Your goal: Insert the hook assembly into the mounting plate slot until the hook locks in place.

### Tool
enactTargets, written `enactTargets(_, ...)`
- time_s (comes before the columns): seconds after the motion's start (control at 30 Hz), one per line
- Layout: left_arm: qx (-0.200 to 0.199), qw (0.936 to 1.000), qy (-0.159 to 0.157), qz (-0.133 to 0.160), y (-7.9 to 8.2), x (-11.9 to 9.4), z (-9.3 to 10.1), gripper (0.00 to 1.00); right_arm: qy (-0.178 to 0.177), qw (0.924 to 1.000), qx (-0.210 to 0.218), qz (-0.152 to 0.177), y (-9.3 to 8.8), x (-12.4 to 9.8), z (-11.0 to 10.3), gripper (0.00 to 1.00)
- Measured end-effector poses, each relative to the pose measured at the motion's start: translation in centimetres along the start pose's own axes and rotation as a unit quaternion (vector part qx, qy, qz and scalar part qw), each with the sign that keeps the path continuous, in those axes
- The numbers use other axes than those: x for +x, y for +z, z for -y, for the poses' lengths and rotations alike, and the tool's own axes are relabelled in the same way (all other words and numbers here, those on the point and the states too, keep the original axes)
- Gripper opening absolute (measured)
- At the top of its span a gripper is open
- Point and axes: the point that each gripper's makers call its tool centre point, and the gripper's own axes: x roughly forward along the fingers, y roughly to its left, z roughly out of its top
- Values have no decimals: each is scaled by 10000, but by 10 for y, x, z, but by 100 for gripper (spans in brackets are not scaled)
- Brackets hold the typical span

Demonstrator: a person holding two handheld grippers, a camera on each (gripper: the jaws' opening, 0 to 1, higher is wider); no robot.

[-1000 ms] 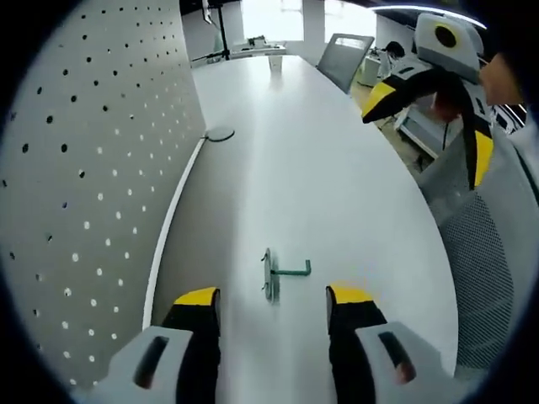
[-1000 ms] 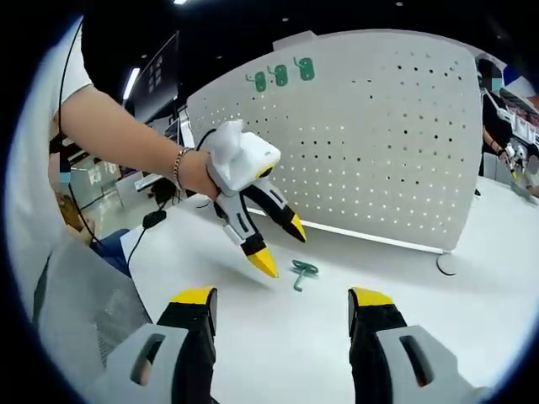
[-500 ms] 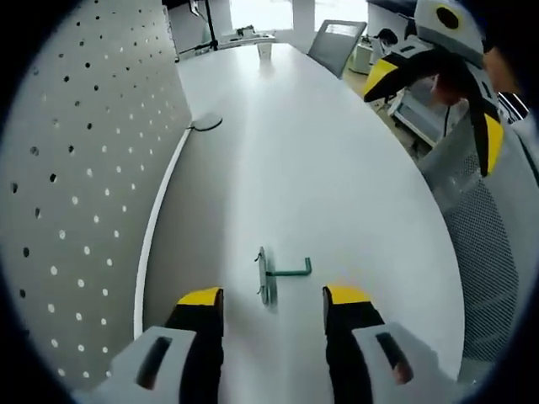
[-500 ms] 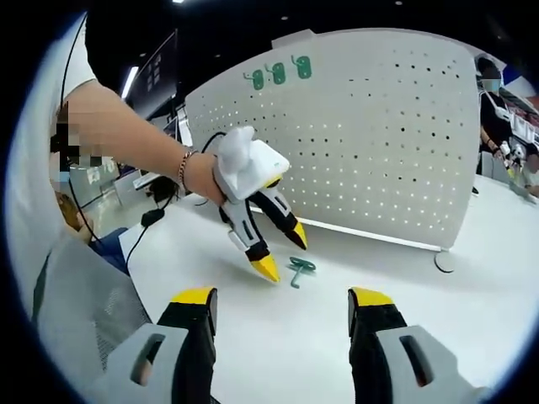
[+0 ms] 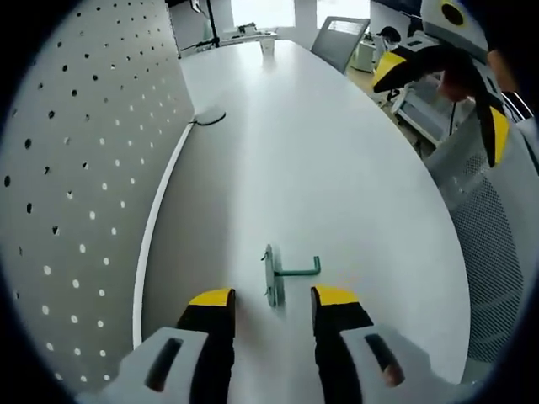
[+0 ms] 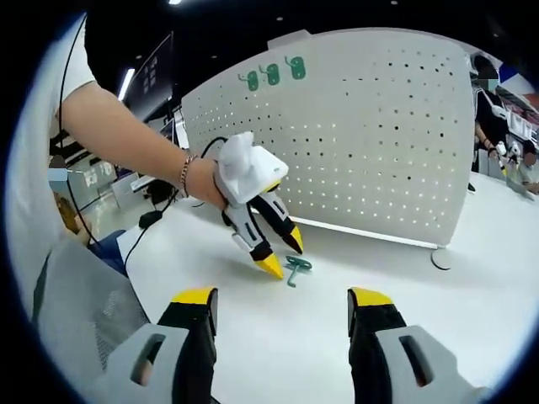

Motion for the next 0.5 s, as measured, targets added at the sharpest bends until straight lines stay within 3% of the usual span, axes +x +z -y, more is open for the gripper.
enactTargets(0.5, -66, 10000, 10, 26, 1, 2, 0, 23, -25, 10000, 58, 31, 0, 0, 1, 59)
